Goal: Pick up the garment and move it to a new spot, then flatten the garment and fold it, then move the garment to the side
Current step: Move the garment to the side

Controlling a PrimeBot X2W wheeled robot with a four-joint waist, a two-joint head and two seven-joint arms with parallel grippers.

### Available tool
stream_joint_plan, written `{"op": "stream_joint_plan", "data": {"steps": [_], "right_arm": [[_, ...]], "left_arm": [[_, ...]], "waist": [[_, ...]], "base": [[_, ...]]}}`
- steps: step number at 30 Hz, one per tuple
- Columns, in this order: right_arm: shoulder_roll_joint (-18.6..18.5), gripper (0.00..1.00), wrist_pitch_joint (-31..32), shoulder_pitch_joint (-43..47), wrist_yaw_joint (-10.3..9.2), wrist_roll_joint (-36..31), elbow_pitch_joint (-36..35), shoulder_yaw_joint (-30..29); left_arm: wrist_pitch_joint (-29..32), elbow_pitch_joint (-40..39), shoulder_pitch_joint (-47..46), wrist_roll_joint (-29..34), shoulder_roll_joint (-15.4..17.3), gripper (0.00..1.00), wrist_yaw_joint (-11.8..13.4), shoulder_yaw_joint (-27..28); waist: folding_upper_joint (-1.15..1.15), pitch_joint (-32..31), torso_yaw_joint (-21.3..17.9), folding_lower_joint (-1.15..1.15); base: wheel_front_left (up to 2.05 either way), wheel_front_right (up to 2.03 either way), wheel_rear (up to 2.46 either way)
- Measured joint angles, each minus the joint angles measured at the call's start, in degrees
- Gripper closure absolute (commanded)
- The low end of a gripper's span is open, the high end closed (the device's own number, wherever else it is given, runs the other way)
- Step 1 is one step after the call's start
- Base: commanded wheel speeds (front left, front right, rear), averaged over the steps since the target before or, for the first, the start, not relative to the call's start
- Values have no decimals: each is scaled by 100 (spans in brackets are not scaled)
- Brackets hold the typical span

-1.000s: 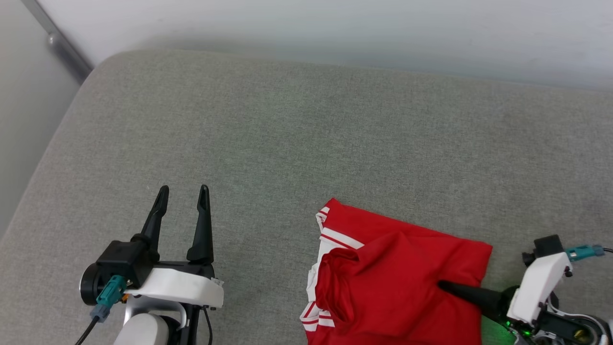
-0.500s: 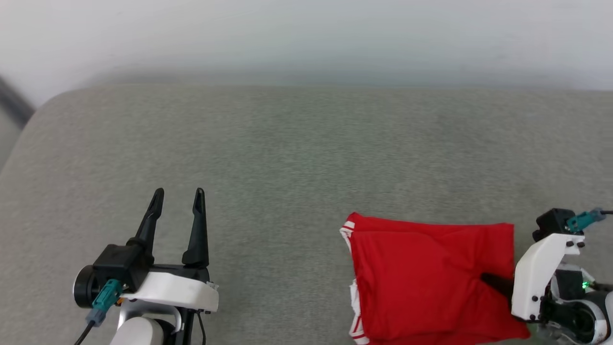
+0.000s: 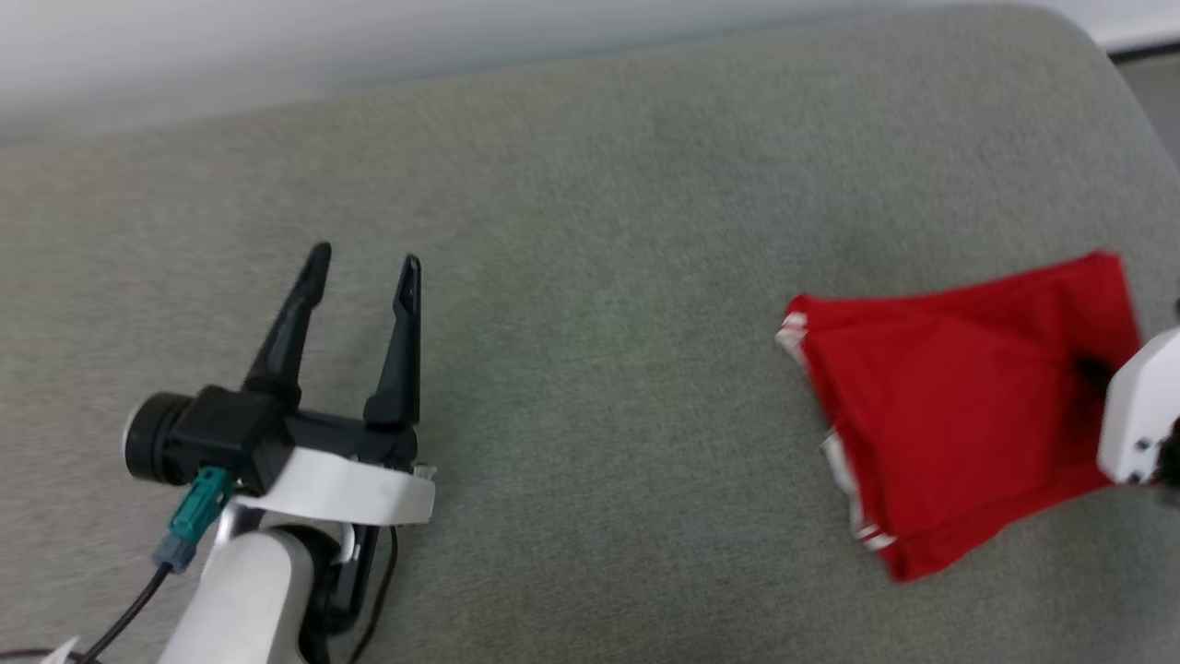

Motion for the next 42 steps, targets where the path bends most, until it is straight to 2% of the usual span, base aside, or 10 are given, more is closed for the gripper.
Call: {"op": "stream_joint_plan", "data": {"steps": [10,16,19,20,22,23,27,32,38,42], "right_arm": [[-575,100,-1626,-1306,-1,-606,1267,-962],[-582,100,-2283,-1863,0,-801,1975,-1250],[-455,100,-2577,-2020,-1,-929,2287,-1295],[-433,94,-2705,-2036,0,-984,2361,-1278],[-401,12,-2916,-2086,-1,-1033,2535,-1338],[-397,0,-2991,-2102,-1,-1084,2620,-1355],[-401,0,-3231,-2110,-1,-1241,2836,-1363],[-506,0,-3410,-2095,-1,-1295,2703,-1277],[-485,0,-3517,-1641,-1,-1245,2008,-944],[-260,0,-3563,-1093,-1,-1118,1328,-722]], "left_arm": [[433,-609,-798,272,304,0,-62,-45],[620,-893,-1031,383,458,0,-97,-67],[670,-962,-1071,415,494,0,-101,-87],[677,-970,-1075,415,499,0,-101,-93],[678,-973,-1075,415,501,0,-101,-112],[676,-968,-1073,414,502,0,-101,-122],[605,-853,-1008,348,472,0,-87,-122],[385,-632,-829,224,409,0,-7,-44],[143,-252,-441,1,207,0,68,-53],[20,-12,-165,-146,66,0,132,-22]], "waist": [[0,1311,-529,0],[0,1935,-628,0],[0,2133,-623,0],[0,2166,-608,0],[0,2176,-568,0],[0,2159,-559,0],[0,1993,-535,0],[0,1634,-498,0],[0,1019,-380,-1],[0,565,-244,-1]], "base": [[0,0,0],[0,0,0],[0,0,0],[0,0,0],[0,0,0],[0,0,0],[0,0,0],[0,0,0],[0,0,0],[0,0,0]]}}
